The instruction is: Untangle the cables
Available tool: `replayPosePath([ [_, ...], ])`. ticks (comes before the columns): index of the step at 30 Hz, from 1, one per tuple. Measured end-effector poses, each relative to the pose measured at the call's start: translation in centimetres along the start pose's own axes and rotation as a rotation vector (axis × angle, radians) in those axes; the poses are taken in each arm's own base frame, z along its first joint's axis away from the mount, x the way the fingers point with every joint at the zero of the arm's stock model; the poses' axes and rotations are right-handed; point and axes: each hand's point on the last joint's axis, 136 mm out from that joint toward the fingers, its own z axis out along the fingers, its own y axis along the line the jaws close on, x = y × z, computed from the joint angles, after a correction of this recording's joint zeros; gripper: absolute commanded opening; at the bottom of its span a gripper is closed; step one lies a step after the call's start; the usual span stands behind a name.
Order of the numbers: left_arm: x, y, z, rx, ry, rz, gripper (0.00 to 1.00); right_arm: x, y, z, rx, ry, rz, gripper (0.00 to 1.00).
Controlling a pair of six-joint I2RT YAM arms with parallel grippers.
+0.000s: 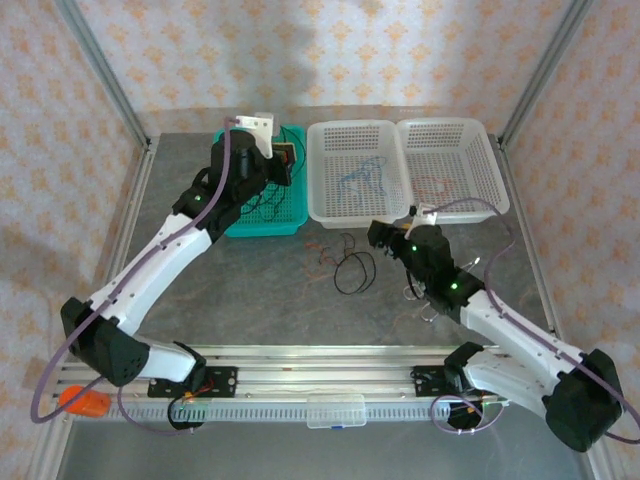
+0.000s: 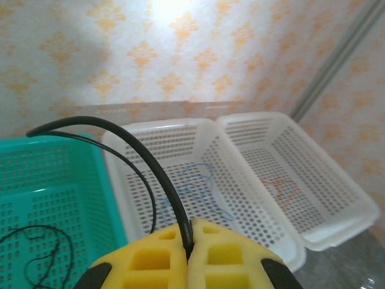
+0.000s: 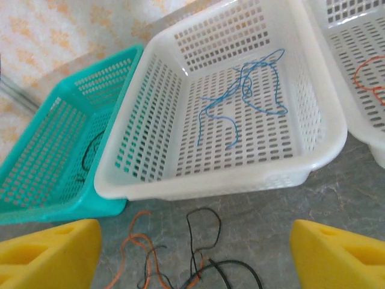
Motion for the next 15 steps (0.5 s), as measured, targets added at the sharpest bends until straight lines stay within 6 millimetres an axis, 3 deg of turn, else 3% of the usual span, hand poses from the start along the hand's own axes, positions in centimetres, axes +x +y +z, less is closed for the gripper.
replayPosePath([
  [10,4.0,6.3,6.1,-0.232,0.164,-0.003,0.0,-3.2,0.5,2.9,0.088,0.049,0.027,0.86],
  [15,5.2,8.3,8.5,-0.308,0.232,-0.027,0.0,-4.1,0.9,2.9,0.094,0.054,0.016,0.85],
])
